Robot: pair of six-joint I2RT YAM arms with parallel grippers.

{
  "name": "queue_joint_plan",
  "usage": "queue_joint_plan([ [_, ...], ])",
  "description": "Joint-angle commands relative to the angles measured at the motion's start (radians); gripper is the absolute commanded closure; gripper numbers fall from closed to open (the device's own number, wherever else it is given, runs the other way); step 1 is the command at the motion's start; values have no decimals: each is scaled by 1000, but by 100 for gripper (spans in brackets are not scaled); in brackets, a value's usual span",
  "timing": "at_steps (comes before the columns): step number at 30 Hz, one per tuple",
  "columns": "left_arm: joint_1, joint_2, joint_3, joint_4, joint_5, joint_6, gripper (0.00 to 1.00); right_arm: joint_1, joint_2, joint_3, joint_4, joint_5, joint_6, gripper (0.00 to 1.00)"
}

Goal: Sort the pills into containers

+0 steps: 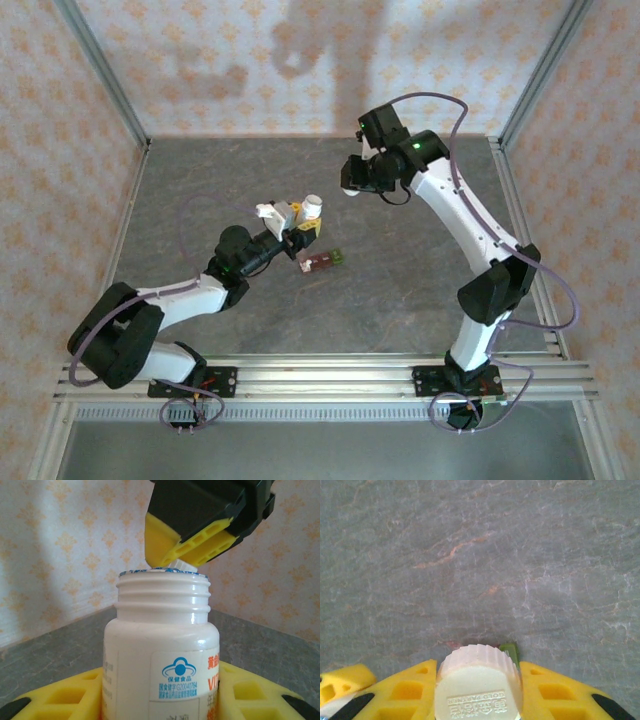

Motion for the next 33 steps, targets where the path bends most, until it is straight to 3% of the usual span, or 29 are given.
queue_joint_plan([
  [1, 10, 18, 24, 81, 28, 29, 100, 12, 16, 44, -93, -23, -33, 70],
  [33, 10, 104, 36, 60, 96, 77, 100, 103, 59, 93, -133, -182, -90, 71],
])
